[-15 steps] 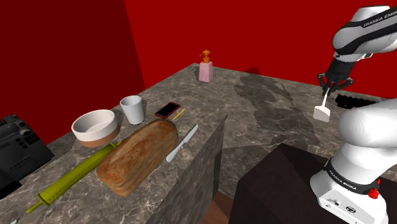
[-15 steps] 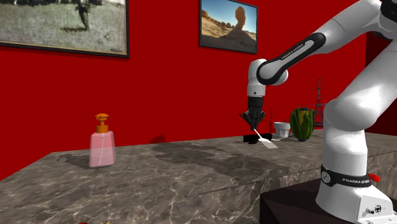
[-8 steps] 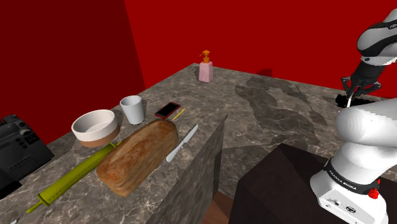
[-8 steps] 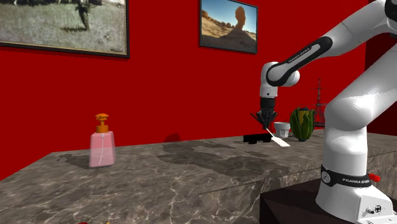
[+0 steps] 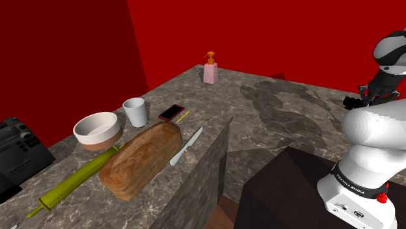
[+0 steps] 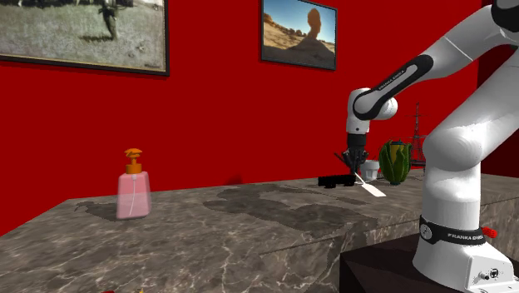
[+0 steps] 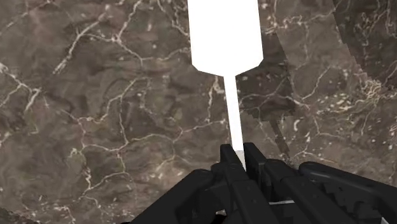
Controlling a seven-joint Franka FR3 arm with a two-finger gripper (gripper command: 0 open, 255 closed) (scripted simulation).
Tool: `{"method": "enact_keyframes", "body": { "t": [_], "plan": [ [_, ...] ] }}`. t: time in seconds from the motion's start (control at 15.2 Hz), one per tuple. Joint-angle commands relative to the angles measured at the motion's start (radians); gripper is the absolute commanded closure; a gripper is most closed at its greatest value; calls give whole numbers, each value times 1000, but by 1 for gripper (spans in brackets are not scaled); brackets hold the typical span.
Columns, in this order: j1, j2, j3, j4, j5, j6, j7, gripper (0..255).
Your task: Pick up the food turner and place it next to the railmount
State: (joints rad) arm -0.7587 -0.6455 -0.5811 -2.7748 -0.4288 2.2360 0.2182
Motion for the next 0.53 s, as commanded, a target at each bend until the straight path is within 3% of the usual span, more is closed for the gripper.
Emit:
{"method": "enact_keyframes", "body": {
  "t": [0.0, 0.46],
  "plan": [
    [-1, 19, -12, -18, -8, 37, 1, 255],
    [8, 110, -57, -62, -29, 172, 1, 255]
  ]
}}
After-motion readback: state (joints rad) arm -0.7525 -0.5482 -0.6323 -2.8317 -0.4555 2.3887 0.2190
